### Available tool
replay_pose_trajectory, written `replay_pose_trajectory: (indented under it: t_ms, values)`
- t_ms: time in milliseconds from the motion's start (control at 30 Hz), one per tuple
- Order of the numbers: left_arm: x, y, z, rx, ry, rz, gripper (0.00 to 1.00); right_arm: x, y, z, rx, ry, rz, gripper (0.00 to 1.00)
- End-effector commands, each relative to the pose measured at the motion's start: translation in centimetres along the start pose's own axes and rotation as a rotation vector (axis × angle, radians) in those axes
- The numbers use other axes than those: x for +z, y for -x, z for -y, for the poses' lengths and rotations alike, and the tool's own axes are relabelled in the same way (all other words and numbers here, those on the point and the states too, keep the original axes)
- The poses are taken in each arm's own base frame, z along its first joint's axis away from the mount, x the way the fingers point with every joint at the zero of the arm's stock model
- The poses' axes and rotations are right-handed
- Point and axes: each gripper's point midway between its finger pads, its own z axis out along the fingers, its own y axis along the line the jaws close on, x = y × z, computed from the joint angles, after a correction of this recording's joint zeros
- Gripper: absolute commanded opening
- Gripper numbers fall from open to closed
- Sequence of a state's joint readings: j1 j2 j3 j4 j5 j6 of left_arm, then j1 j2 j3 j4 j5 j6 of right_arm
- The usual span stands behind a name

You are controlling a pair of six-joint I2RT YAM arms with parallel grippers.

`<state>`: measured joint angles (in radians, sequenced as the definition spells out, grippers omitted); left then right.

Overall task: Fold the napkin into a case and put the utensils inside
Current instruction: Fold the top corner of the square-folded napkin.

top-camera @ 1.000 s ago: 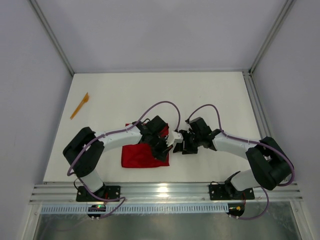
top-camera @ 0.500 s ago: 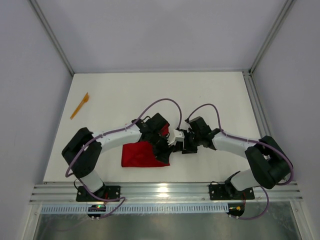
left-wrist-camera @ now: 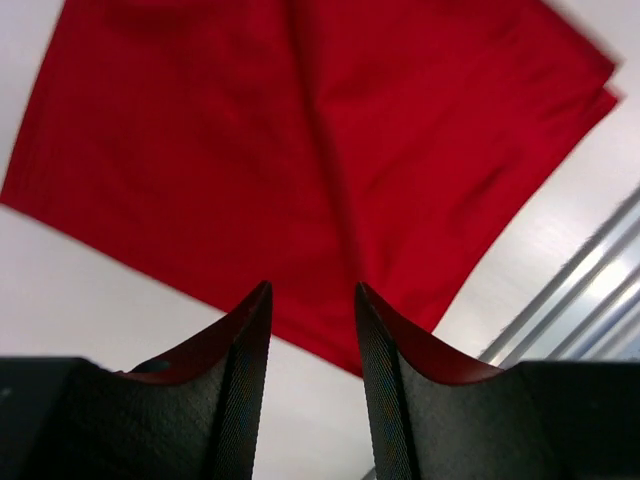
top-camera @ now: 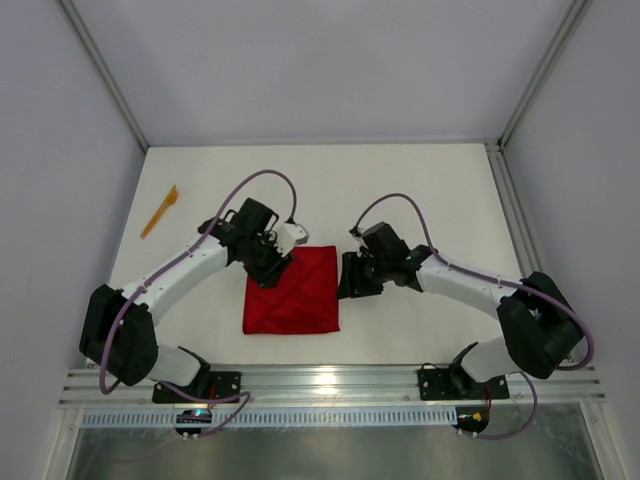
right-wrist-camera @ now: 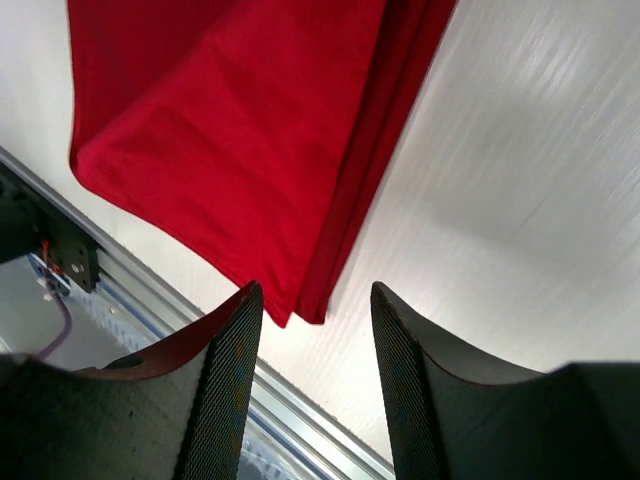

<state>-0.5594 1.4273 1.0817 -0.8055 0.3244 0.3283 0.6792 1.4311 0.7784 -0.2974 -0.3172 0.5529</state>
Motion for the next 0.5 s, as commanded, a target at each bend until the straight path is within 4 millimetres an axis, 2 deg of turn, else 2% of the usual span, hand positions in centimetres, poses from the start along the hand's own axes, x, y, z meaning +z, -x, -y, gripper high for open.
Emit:
replay_pose_trajectory:
  t_ms: [0,33,67,133,167,233,267,300,333,367,467]
  values:
    - [-0.7,-6.3,-1.7,-0.003,0.118,-0.201,0.4,-1.2,5.0,-1.2,-0.024,0.03,0.106,0.52]
    - [-0.3,-7.6,-1.5,-0.003,0.11,-0.227,0.4,-1.2,6.0,-1.2,-0.051,0.028,0.115,0.52]
    - [0.0,-8.0,-1.5,0.001,0.115,-0.235,0.41,-1.7,8.2,-2.3,-0.081,0.04,0.149,0.54]
    - [0.4,-8.5,-1.4,0.012,0.12,-0.244,0.42,-0.2,8.7,-1.1,-0.095,-0.01,0.079,0.57]
    - [0.6,-8.6,-1.3,0.012,0.114,-0.246,0.43,-0.3,10.4,-2.0,-0.118,-0.001,0.098,0.57]
    - [0.7,-8.5,-0.5,0.015,0.084,-0.237,0.43,1.1,11.0,-0.9,-0.12,-0.034,0.074,0.58]
    - [0.7,-8.5,-0.4,0.017,0.079,-0.235,0.43,1.1,12.1,-1.2,-0.144,-0.03,0.084,0.57]
    - [0.7,-8.4,-0.1,0.023,0.075,-0.234,0.43,1.4,12.4,-1.0,-0.145,-0.036,0.075,0.56]
    - [0.7,-8.5,0.1,0.028,0.069,-0.236,0.42,2.2,12.2,0.1,-0.126,-0.061,0.044,0.54]
    - [0.7,-8.6,0.3,0.035,0.066,-0.237,0.42,2.4,12.8,0.1,-0.127,-0.06,0.049,0.53]
    - [1.2,-9.2,1.2,0.064,0.042,-0.256,0.4,3.3,13.1,0.4,-0.112,-0.04,0.036,0.34]
